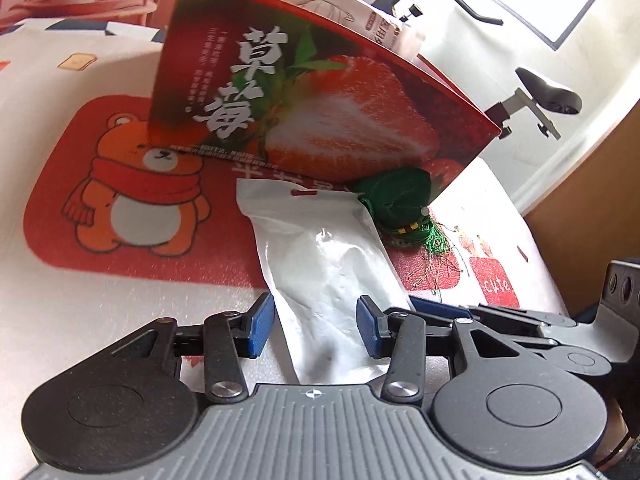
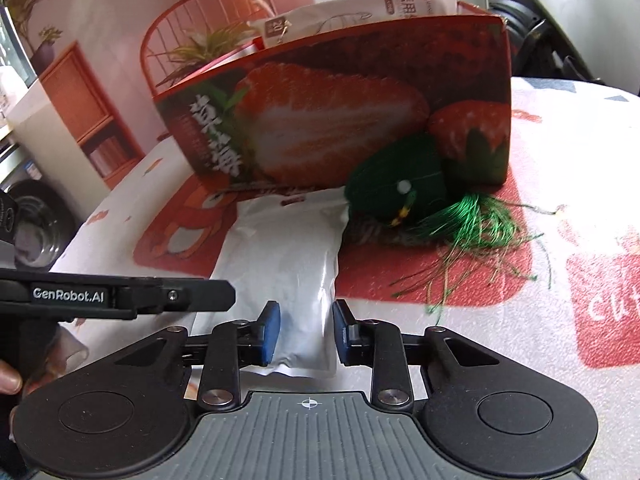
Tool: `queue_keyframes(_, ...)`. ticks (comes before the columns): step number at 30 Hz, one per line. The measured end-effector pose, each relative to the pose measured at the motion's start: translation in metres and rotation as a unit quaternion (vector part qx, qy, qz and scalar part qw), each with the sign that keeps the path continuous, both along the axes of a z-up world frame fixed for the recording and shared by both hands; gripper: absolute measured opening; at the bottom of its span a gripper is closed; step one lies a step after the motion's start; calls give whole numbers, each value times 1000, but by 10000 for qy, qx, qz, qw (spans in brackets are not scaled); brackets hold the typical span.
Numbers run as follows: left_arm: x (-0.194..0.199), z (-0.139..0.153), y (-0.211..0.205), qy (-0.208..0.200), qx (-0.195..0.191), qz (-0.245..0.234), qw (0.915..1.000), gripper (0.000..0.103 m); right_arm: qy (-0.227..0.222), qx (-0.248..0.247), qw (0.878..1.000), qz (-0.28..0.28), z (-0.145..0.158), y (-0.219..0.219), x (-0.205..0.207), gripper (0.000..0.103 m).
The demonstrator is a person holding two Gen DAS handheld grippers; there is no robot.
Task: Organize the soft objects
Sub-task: 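Lower both grippers onto the small silver foil pouch and close on it, then lift the silver pouch with both grippers and carry it into the box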
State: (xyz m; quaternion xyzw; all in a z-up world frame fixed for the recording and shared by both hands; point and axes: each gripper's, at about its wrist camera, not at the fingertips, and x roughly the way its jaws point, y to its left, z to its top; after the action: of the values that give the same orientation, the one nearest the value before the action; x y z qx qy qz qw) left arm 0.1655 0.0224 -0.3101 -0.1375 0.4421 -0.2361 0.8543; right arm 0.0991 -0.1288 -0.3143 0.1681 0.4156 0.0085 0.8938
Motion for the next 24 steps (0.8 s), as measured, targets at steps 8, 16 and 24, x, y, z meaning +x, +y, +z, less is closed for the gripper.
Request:
queue_keyframes(8, -7, 1, 3, 99, 6, -3, 10000, 42, 119, 50, 9997, 226, 3, 9, -2, 21)
queue_keyframes(16, -16, 2, 6, 106, -80, -8, 9999, 34, 102, -55, 9992, 392, 8, 16, -7, 18)
queue_keyframes(24, -22, 14, 11, -108, -291, 32, 9995, 32, -375, -416, 9970, 530, 24, 26, -15, 17)
